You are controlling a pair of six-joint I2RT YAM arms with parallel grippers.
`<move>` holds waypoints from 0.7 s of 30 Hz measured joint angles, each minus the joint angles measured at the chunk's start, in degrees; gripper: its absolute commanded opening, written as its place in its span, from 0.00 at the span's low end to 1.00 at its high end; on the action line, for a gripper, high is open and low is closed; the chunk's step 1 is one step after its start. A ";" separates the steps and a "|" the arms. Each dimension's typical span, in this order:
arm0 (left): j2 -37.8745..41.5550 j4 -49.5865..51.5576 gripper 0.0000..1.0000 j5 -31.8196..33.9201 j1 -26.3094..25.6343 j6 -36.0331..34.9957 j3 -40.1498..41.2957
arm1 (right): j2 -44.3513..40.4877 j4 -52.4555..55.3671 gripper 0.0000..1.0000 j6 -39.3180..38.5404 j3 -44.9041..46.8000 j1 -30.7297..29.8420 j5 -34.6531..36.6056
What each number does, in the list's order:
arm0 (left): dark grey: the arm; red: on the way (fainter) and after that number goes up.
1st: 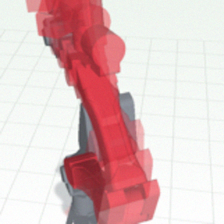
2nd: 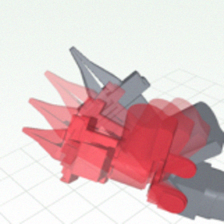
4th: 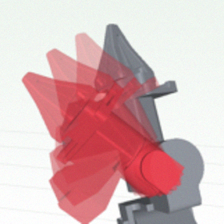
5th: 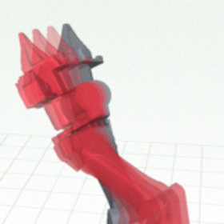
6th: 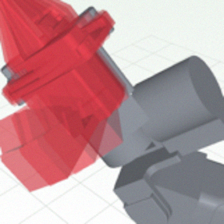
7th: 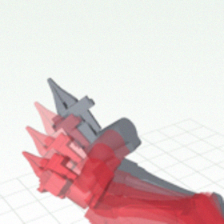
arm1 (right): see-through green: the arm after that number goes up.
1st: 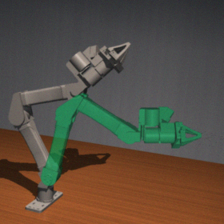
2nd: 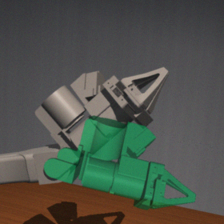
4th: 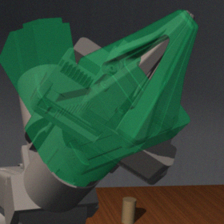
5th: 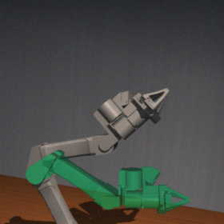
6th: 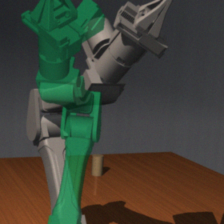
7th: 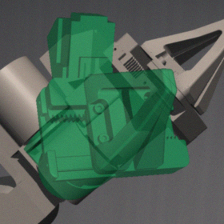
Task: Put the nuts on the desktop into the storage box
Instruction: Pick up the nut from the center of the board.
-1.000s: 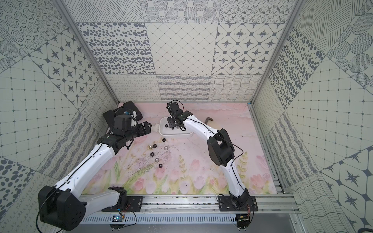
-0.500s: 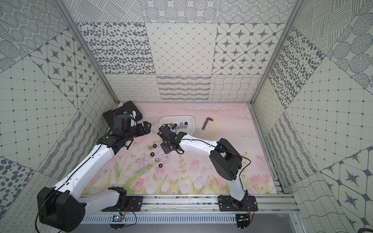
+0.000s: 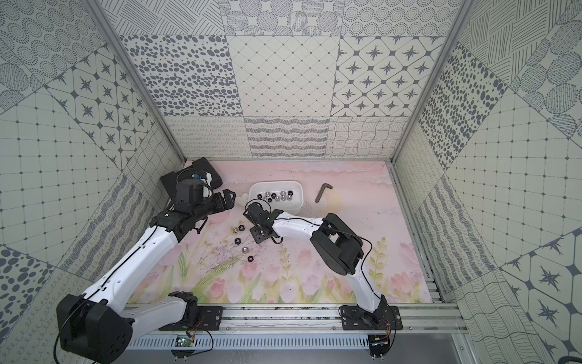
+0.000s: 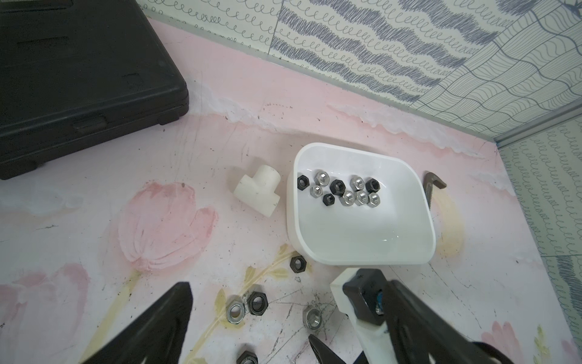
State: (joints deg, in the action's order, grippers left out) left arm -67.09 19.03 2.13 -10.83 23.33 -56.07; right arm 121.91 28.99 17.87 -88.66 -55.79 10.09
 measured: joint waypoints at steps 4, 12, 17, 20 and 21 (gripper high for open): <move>0.00 0.00 0.99 0.02 -0.04 0.00 0.00 | 0.63 -0.13 0.62 0.00 -0.94 0.00 -0.74; 0.00 0.00 0.99 0.02 -0.22 0.00 0.00 | 2.12 -0.31 0.46 0.57 -1.55 0.44 -2.49; 0.00 0.00 0.99 0.02 -0.28 0.00 0.00 | 2.16 -0.50 0.36 0.79 -1.55 0.57 -3.34; 0.00 0.00 0.99 0.02 -0.33 0.00 0.00 | 2.21 -0.55 0.36 0.79 -1.64 0.90 -3.91; 0.00 0.00 0.99 0.02 -0.33 0.00 0.00 | 2.25 -0.57 0.35 0.79 -1.68 0.96 -4.13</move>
State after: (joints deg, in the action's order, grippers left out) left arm -67.09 19.03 2.15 -11.16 23.33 -56.07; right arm 124.16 28.42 18.65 -90.35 -54.83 5.96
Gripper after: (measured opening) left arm 0.988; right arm 0.360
